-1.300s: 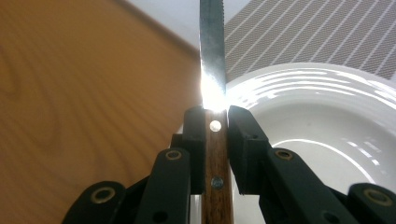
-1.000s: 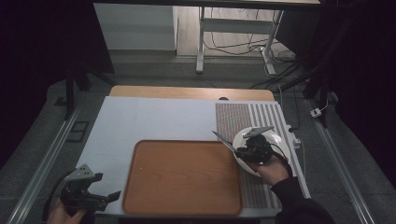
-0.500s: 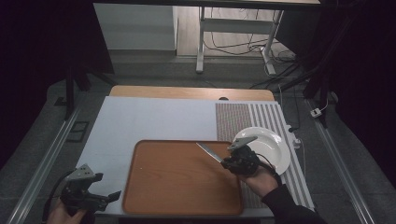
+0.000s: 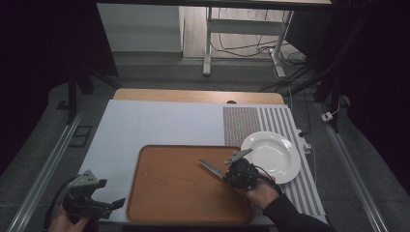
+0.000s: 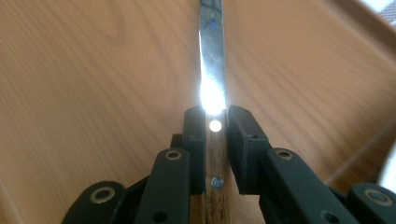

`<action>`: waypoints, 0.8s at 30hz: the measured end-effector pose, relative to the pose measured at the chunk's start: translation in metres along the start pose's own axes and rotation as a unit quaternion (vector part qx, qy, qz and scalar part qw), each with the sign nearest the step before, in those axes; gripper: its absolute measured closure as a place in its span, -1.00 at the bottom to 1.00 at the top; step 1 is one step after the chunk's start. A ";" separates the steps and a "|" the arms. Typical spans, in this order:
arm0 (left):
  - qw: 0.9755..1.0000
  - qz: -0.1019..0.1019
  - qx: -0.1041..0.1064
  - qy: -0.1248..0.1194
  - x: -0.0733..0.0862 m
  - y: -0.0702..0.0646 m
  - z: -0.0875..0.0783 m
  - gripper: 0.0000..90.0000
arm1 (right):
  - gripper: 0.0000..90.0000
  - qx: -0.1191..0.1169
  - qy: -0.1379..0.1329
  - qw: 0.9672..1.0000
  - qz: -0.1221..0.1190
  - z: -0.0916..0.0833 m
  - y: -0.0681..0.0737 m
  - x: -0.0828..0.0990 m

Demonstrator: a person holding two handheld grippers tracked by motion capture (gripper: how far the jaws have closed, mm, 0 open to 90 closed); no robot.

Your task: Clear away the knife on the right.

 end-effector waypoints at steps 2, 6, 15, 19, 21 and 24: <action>1.000 0.000 0.000 0.000 0.000 0.000 0.000 -0.95 | 0.72 -0.002 0.008 1.000 -0.012 0.004 0.006 0.000; 1.000 0.000 0.000 0.000 0.000 0.000 0.000 -0.95 | 0.70 -0.005 0.024 0.999 -0.030 0.010 0.013 0.001; 1.000 0.000 0.001 0.001 0.000 0.000 0.000 -0.95 | 0.91 -0.026 -0.033 0.999 -0.014 -0.008 -0.003 -0.009; 1.000 0.000 -0.001 0.001 0.000 0.000 0.001 -0.95 | 1.00 -0.041 -0.030 0.997 -0.057 -0.005 0.009 -0.016; 1.000 0.000 -0.001 0.001 0.000 0.000 0.001 -0.95 | 1.00 -0.046 -0.022 0.995 -0.081 0.001 0.017 -0.019; 1.000 0.000 0.000 0.002 0.000 0.000 0.000 -0.95 | 1.00 -0.042 -0.004 0.993 -0.107 0.011 0.024 -0.019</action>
Point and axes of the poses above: each handheld gripper's, and its own axes: z roughly forward along the jaws, x roughly out of its underside, y roughly to its left, the point moved 2 cm from there along z, roughly forward along the jaws, and after that the axes turned 14 degrees about x, right-handed, at the moved point
